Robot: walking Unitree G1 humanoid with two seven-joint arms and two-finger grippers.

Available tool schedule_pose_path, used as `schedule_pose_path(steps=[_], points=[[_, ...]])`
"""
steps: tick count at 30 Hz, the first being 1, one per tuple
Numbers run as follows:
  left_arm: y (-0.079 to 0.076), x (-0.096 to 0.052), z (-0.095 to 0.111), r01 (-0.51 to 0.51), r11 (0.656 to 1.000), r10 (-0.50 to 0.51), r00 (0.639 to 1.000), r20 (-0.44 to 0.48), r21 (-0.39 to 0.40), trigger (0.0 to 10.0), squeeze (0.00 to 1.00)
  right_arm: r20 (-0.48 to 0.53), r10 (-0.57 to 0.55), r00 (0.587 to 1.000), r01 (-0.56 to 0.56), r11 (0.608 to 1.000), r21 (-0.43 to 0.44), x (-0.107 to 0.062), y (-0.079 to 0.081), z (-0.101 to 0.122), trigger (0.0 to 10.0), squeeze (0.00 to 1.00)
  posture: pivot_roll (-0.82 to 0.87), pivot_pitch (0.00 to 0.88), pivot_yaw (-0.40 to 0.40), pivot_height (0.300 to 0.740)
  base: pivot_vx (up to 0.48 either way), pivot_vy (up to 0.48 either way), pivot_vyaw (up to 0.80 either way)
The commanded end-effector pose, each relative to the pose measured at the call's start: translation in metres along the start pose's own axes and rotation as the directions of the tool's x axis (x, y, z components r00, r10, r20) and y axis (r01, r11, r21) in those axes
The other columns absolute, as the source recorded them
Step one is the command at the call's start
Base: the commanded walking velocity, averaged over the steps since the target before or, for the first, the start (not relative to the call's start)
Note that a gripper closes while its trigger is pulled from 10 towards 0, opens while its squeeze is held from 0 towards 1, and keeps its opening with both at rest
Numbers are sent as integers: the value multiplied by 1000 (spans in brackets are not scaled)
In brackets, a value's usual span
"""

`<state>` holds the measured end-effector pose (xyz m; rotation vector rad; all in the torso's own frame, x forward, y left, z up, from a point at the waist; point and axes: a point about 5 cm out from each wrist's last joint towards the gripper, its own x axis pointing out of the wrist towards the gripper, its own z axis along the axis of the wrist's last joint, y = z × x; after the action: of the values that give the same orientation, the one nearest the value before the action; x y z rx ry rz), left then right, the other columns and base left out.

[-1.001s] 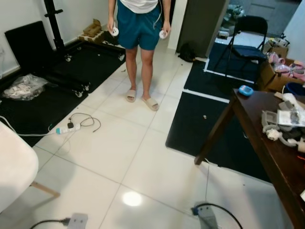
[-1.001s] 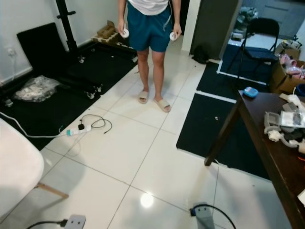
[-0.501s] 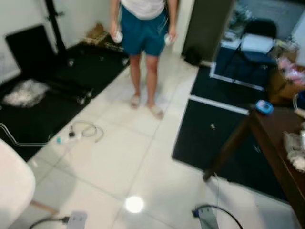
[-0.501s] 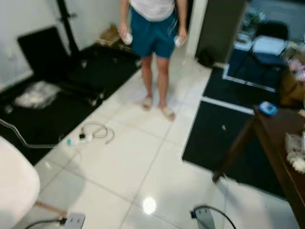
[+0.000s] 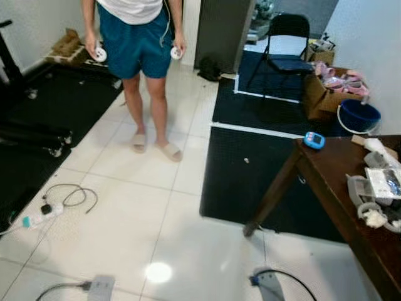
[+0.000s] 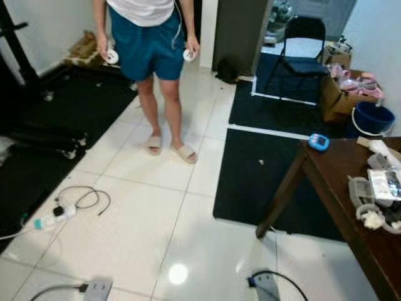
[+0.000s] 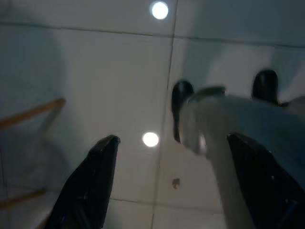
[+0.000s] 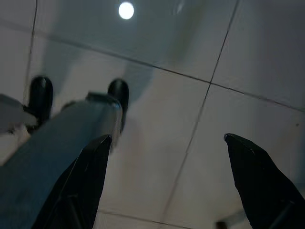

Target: Picking trash to rubbish bin

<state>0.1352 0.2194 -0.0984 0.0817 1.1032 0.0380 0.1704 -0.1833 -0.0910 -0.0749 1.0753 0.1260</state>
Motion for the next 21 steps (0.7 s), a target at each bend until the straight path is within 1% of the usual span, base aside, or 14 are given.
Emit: schedule_pose_path(steps=[1, 21], points=[[-3, -1, -12, 5, 1000, -5, 999, -41, -2, 10000, 0, -46, 2, 999, -1, 1000, 11, -1, 1, -14, 10000, 0, 108, 70, -57, 740, 0, 0, -800], [0, -2, -13, -13, 1000, 14, 999, -47, 13, 10000, 0, -51, -1, 999, 2, 1000, 14, -2, 0, -15, 10000, 0, 105, 69, -56, 740, 0, 0, -800]])
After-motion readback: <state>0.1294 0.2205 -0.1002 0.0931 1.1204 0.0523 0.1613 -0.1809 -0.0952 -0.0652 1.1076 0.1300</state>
